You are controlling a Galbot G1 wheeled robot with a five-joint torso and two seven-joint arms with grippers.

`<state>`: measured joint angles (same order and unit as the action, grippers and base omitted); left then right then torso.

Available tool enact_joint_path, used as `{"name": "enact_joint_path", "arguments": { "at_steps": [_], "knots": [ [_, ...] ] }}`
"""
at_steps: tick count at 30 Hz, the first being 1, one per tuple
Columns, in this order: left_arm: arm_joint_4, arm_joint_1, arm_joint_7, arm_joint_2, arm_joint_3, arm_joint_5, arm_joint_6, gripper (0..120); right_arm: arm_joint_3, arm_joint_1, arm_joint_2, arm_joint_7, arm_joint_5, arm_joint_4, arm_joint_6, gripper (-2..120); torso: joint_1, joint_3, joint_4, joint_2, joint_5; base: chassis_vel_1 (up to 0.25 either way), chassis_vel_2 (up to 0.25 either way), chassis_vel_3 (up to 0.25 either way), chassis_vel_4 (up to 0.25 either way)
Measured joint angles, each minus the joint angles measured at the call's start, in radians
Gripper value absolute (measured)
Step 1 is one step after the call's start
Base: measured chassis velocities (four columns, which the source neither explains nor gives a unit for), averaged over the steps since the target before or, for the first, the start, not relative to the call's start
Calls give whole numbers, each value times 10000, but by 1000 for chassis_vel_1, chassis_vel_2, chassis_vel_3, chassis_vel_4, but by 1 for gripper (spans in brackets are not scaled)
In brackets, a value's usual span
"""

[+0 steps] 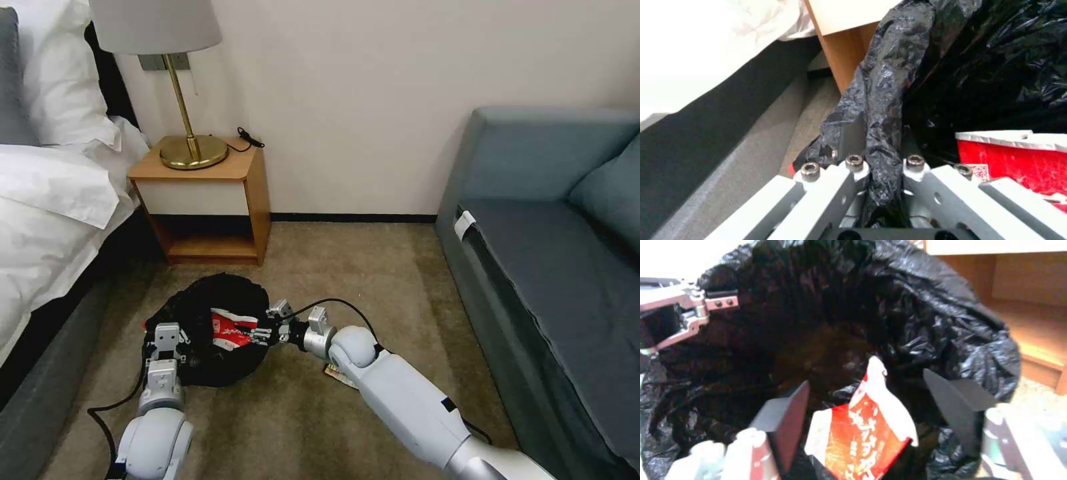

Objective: Pick up the trash bin, then pick up the garbage on the floor and place it into the trash bin.

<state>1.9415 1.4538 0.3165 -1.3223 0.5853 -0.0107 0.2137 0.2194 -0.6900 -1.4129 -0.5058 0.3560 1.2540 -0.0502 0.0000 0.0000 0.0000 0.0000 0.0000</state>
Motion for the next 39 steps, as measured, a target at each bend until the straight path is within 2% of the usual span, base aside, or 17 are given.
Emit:
{"name": "enact_joint_path", "arguments": {
  "at_steps": [6, 9, 20, 25, 26, 30, 39],
  "knots": [
    [-117, -54, 0, 99, 163, 64, -3, 0, 12, -3, 377, 19, 72, 351, -33, 96, 0, 0, 0, 0, 0, 0, 0, 0, 0],
    [-155, -53, 5, 134, 218, 95, -7, 0, -88, -8, 477, 94, 77, 432, -33, 99, 0, 0, 1, 0, 1, 0, 0, 0, 0],
    [-116, -33, 20, 182, 241, 112, -15, 0, -253, 69, 1121, 203, -64, 715, -20, 100, 0, 0, 0, 0, 2, 0, 0, 0, 0],
    [-56, -23, 25, 186, 265, 132, -14, 0, 77, 103, 2068, 88, -680, 715, -105, 100, 0, 0, 1, 0, 4, 0, 0, 0, 0],
    [-56, -23, 25, 186, 265, 132, -14, 0, 77, 103, 2068, 88, -680, 715, -105, 100, 0, 0, 1, 0, 4, 0, 0, 0, 0],
    [-3, -15, 32, 197, 297, 134, -13, 0, 263, 26, 3164, -491, -1598, 719, -172, 100, 0, 0, -3, 0, 2, 0, 0, 0, 0],
    [-96, -8, 40, 151, 294, 136, -25, 0, 160, -669, 3921, -1213, -2940, 585, 180, 100, 0, 0, -1, 0, 2, 0, 0, 0, 0]
  ]
}}
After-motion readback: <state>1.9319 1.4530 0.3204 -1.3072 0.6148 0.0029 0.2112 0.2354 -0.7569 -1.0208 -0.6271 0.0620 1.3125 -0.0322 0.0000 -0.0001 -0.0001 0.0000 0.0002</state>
